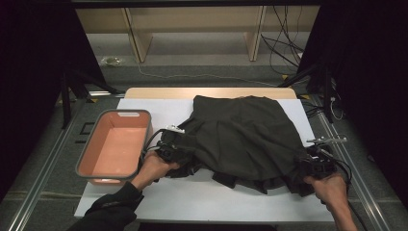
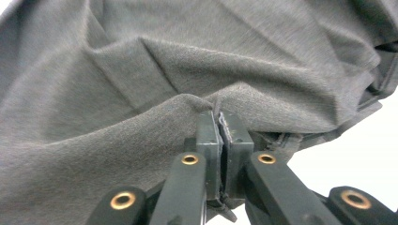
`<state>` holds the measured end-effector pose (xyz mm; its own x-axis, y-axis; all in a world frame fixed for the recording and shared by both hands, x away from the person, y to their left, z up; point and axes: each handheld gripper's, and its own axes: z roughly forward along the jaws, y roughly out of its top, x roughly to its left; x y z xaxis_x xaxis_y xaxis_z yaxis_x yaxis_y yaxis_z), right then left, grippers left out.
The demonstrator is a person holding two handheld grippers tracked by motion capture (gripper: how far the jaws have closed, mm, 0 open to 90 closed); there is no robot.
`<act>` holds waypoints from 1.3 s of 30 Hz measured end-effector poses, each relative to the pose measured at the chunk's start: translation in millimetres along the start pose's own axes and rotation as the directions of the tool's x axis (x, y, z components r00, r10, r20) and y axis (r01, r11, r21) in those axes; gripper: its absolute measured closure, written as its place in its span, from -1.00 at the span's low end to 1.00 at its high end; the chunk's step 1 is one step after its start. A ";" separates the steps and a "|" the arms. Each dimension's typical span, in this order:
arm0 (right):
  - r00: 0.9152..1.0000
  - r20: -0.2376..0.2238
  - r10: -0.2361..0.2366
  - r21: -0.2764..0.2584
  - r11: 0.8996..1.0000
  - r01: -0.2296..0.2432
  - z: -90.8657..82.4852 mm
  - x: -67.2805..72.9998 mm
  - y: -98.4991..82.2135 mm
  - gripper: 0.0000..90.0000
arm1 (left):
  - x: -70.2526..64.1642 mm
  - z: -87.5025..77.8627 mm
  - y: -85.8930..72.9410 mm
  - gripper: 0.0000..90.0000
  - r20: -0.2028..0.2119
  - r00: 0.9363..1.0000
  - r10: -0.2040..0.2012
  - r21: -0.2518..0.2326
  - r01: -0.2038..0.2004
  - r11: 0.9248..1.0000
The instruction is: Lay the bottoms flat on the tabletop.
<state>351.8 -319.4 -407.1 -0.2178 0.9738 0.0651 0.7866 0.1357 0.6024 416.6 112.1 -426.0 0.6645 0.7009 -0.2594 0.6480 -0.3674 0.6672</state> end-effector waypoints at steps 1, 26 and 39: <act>1.000 -0.001 -0.004 -0.002 1.000 0.004 -2.1 0.1 -2.4 0.96 | 0.2 -2.9 1.5 0.94 0.004 1.000 -0.003 -0.010 0.003 1.000; 0.996 -0.023 -0.087 0.172 0.981 0.089 19.0 22.5 -30.6 0.47 | 15.6 -5.4 5.9 0.85 0.047 0.998 -0.047 0.017 0.046 0.999; 0.990 -0.119 -0.070 -0.010 0.998 0.069 4.3 39.2 -3.1 0.17 | 13.0 -4.4 5.9 0.85 0.054 0.998 -0.041 0.022 0.040 0.999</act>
<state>343.3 -280.8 -409.8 -0.3395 0.9333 0.1169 0.7635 0.2008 0.6138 427.4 121.7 -422.4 0.6565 0.6811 -0.3243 0.6821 -0.3524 0.6408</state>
